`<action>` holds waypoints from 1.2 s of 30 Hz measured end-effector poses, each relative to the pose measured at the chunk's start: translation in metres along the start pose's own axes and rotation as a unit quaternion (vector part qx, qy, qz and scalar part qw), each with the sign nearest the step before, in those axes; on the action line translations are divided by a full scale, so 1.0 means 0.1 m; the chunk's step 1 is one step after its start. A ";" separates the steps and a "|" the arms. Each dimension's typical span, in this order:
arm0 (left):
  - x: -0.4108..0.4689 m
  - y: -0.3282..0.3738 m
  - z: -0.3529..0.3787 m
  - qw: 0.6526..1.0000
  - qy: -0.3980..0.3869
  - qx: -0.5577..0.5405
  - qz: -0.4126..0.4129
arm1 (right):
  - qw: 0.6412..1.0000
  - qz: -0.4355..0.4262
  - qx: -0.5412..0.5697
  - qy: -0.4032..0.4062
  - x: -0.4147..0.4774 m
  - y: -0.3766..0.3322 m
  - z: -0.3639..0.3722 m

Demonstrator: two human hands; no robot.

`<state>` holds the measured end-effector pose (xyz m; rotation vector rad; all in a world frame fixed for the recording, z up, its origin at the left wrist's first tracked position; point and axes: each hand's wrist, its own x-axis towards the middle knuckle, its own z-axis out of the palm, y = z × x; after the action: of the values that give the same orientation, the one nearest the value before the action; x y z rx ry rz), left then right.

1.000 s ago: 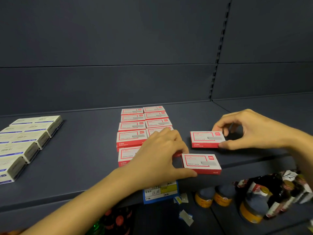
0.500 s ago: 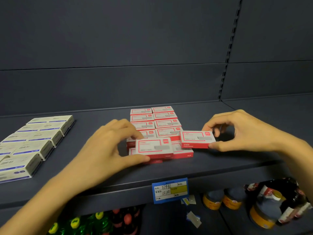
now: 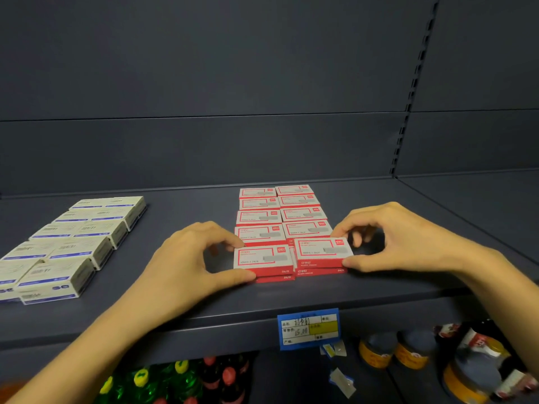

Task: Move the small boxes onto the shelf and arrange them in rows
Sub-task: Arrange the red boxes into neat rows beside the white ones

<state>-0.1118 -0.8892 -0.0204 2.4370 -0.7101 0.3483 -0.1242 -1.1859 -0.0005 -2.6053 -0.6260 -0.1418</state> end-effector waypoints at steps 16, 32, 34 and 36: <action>0.15 -0.01 0.01 0.984 0.078 -0.152 -0.056 | 0.993 -0.014 0.089 0.082 0.16 0.10 0.01; 1.44 -0.37 0.48 0.954 0.012 -0.220 -0.203 | 0.951 0.184 0.234 0.082 1.49 0.41 0.36; 1.47 -0.42 0.50 0.952 0.001 -0.233 -0.196 | 0.956 0.175 0.225 0.073 1.51 0.43 0.40; 1.48 -0.46 0.51 0.951 -0.004 -0.248 -0.183 | 0.956 0.175 0.227 0.069 1.54 0.45 0.41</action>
<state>0.0407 -0.9478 -0.0244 2.0260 -0.2865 0.0040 0.0330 -1.1406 -0.0245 -2.1896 -0.1174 -0.0574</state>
